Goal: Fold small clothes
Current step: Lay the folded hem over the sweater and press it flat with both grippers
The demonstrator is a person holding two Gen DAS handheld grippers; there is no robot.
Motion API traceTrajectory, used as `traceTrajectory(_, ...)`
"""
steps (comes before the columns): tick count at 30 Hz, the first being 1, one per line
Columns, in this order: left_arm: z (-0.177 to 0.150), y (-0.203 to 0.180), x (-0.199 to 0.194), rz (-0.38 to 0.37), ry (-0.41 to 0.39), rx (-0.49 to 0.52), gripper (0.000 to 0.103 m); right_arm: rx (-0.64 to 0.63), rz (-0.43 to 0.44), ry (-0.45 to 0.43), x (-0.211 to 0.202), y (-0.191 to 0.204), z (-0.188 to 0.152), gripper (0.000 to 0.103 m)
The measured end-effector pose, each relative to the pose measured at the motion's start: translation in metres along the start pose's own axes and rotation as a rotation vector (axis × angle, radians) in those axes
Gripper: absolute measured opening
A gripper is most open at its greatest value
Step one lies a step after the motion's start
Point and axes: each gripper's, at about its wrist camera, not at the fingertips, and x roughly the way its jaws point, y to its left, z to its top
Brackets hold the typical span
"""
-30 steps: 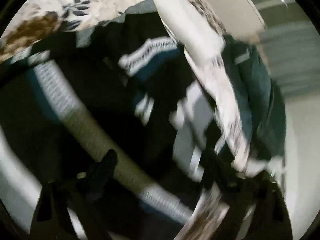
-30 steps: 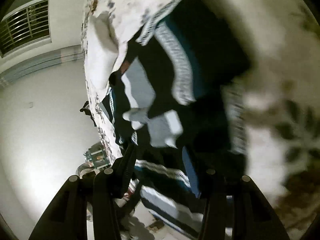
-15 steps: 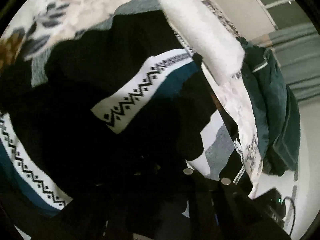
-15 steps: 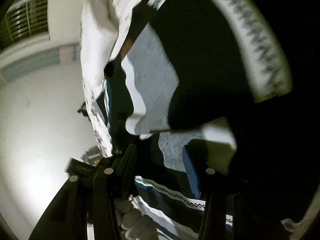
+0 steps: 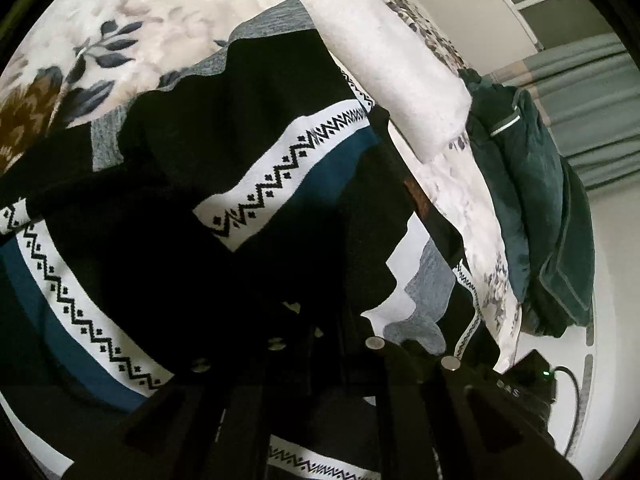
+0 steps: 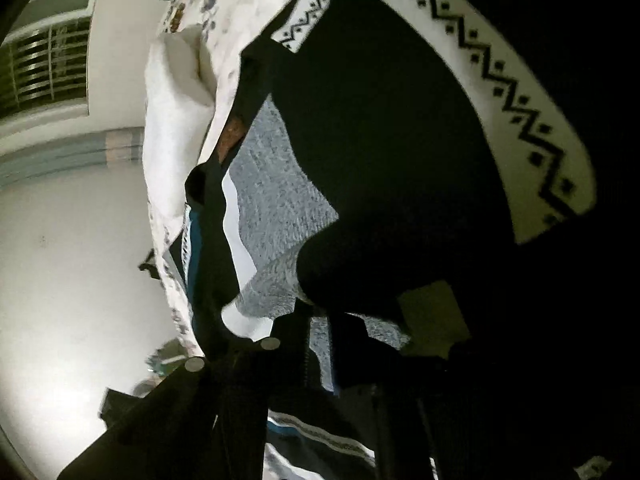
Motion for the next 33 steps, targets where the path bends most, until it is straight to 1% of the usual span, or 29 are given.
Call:
traceTrajectory(2, -0.002, 0.002, 0.000, 0.010, 0.008, 0.014, 0.006, -0.031, -0.024, 0.000, -0.009, 0.002, -0.008, 0.007)
traceTrajectory(4, -0.005, 0.006, 0.001, 0.028, 0.035, 0.019, 0.007, -0.082, -0.074, 0.026, -0.012, 0.003, -0.014, 0.007)
traceTrajectory(6, -0.007, 0.011, -0.001, 0.051, 0.065, 0.011, 0.011, -0.106, -0.108, 0.103, -0.005, 0.002, -0.014, 0.007)
traceTrajectory(8, -0.009, 0.014, -0.006, 0.084, 0.098, 0.014, 0.011, -0.116, -0.127, 0.171, -0.006, -0.002, -0.011, 0.009)
traceTrajectory(9, -0.010, 0.013, -0.011, 0.126, 0.116, 0.027, 0.015, -0.123, -0.122, 0.202, -0.011, -0.003, -0.008, 0.009)
traceTrajectory(10, -0.009, 0.012, -0.018, 0.188, 0.123, 0.049, 0.023, -0.128, -0.123, 0.212, -0.015, -0.003, -0.006, 0.011)
traceTrajectory(11, -0.009, 0.011, -0.024, 0.211, 0.115, 0.068, 0.027, -0.138, -0.135, 0.212, -0.025, -0.004, -0.003, 0.022)
traceTrajectory(12, -0.006, 0.010, -0.033, 0.233, 0.092, 0.093, 0.040, -0.151, -0.145, 0.198, -0.039, -0.004, 0.003, 0.030)
traceTrajectory(13, -0.001, 0.009, -0.041, 0.250, 0.064, 0.116, 0.061, -0.160, -0.144, 0.171, -0.055, -0.004, 0.010, 0.046)
traceTrajectory(14, 0.006, 0.008, -0.048, 0.267, 0.029, 0.143, 0.071, -0.167, -0.146, 0.154, -0.074, -0.014, 0.010, 0.054)
traceTrajectory(15, 0.017, 0.006, -0.054, 0.286, -0.012, 0.171, 0.080, -0.168, -0.158, 0.120, -0.090, -0.016, 0.017, 0.054)
traceTrajectory(16, 0.029, 0.006, -0.056, 0.300, -0.044, 0.195, 0.080, -0.166, -0.165, 0.099, -0.099, -0.018, 0.024, 0.054)
traceTrajectory(18, 0.050, 0.010, -0.050, 0.327, -0.067, 0.219, 0.080, -0.144, -0.178, 0.052, -0.118, -0.021, 0.041, 0.054)
traceTrajectory(19, 0.066, 0.014, -0.038, 0.345, -0.059, 0.231, 0.080, -0.131, -0.185, 0.032, -0.124, -0.023, 0.048, 0.054)
traceTrajectory(21, 0.086, 0.026, -0.019, 0.383, -0.032, 0.216, 0.080, -0.100, -0.211, -0.005, -0.134, -0.023, 0.061, 0.054)
traceTrajectory(22, 0.093, 0.032, -0.012, 0.381, -0.022, 0.199, 0.079, -0.093, -0.210, -0.008, -0.135, -0.019, 0.066, 0.054)
traceTrajectory(23, 0.100, 0.039, -0.010, 0.377, -0.030, 0.174, 0.079, -0.093, -0.202, -0.004, -0.136, -0.014, 0.067, 0.054)
traceTrajectory(25, 0.103, 0.049, -0.018, 0.333, -0.070, 0.141, 0.078, -0.116, -0.162, 0.035, -0.126, 0.009, 0.072, 0.054)
traceTrajectory(26, 0.101, 0.052, -0.022, 0.314, -0.087, 0.140, 0.078, -0.154, -0.147, 0.071, -0.114, 0.027, 0.073, 0.054)
traceTrajectory(28, 0.091, 0.060, -0.031, 0.274, -0.130, 0.141, 0.078, -0.265, -0.128, 0.166, -0.078, 0.074, 0.072, 0.054)
traceTrajectory(29, 0.087, 0.064, -0.032, 0.253, -0.139, 0.136, 0.078, -0.325, -0.116, 0.207, -0.057, 0.098, 0.072, 0.054)
traceTrajectory(30, 0.082, 0.070, -0.032, 0.233, -0.145, 0.131, 0.072, -0.402, -0.115, 0.245, -0.032, 0.128, 0.071, 0.054)
traceTrajectory(31, 0.078, 0.073, -0.031, 0.215, -0.147, 0.131, 0.053, -0.467, -0.123, 0.270, -0.012, 0.150, 0.069, 0.054)
traceTrajectory(32, 0.073, 0.078, -0.029, 0.197, -0.144, 0.138, 0.040, -0.574, -0.128, 0.311, 0.023, 0.186, 0.065, 0.054)
traceTrajectory(33, 0.071, 0.079, -0.025, 0.188, -0.137, 0.144, 0.022, -0.633, -0.129, 0.343, 0.044, 0.204, 0.062, 0.054)
